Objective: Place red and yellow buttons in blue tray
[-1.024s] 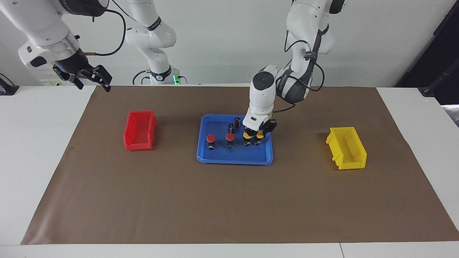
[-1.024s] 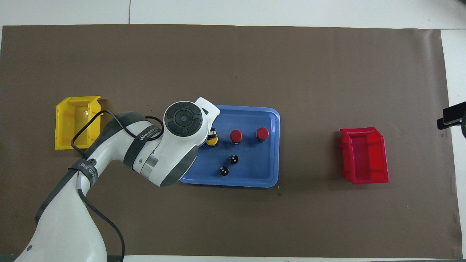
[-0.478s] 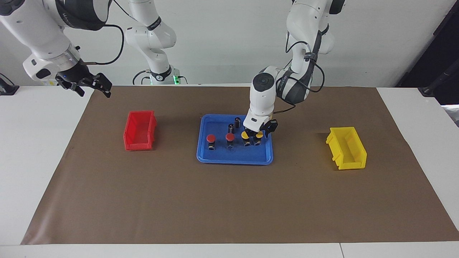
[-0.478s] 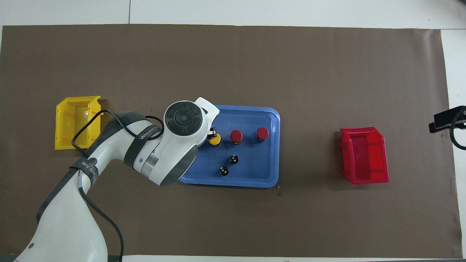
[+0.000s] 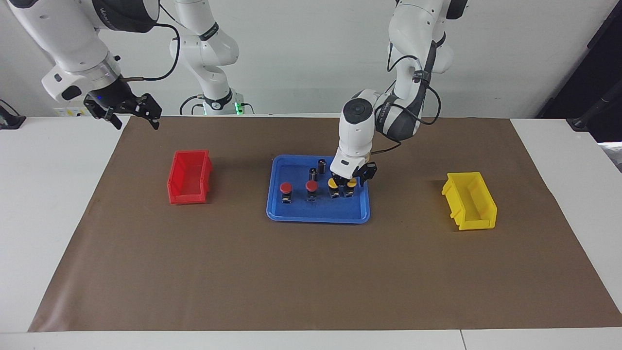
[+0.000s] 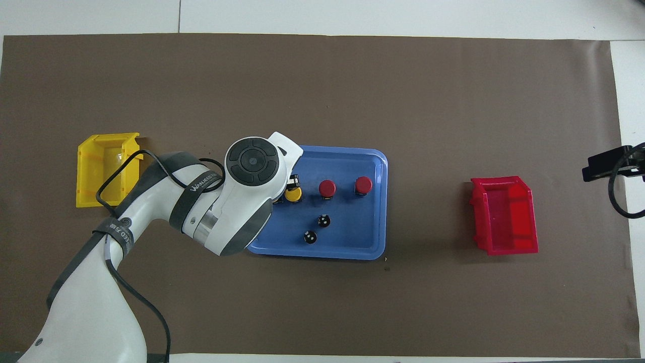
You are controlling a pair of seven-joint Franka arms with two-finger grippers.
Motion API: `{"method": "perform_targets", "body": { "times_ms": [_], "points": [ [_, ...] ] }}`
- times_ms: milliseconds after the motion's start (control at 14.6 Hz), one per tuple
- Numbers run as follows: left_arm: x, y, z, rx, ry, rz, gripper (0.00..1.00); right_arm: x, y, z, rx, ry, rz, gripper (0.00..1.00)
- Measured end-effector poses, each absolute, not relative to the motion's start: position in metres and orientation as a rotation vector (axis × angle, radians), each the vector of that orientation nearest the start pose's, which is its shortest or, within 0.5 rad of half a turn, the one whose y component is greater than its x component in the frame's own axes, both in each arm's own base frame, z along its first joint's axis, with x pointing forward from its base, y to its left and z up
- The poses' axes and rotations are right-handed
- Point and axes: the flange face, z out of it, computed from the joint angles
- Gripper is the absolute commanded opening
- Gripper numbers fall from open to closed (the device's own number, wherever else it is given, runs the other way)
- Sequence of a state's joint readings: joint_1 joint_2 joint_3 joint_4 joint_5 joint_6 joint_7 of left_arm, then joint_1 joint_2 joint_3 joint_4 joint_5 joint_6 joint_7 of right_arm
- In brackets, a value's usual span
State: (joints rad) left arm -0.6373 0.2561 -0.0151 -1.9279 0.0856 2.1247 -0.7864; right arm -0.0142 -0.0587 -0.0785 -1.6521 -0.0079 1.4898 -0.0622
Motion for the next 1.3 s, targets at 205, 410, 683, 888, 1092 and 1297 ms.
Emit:
{"method": "perform_targets", "body": {
  "times_ms": [205, 410, 683, 888, 1092, 1297],
  "points": [
    [0.482, -0.362, 0.364, -3.046, -0.137, 0.001, 0.61, 0.524, -0.052, 0.611, -3.134, 0.051, 0.163, 1.00],
    [0.485, -0.359, 0.391, -3.036, -0.152, 0.007, 1.00, 0.523, -0.053, 0.611, -3.135, 0.054, 0.163, 1.00],
    [0.493, -0.323, 0.448, -3.040, -0.135, -0.007, 1.00, 0.523, -0.053, 0.611, -3.135, 0.054, 0.163, 1.00],
    [0.508, -0.272, 0.483, -3.043, 0.034, 0.007, 1.00, 0.524, -0.052, 0.611, -3.135, 0.051, 0.163, 1.00],
    [0.527, -0.198, 0.519, -3.054, 0.057, -0.012, 1.00, 0.524, -0.052, 0.611, -3.135, 0.051, 0.163, 1.00],
    [0.538, -0.126, 0.542, -3.075, 0.060, 0.007, 1.00, 0.523, -0.053, 0.611, -3.135, 0.052, 0.163, 1.00]
  ]
}}
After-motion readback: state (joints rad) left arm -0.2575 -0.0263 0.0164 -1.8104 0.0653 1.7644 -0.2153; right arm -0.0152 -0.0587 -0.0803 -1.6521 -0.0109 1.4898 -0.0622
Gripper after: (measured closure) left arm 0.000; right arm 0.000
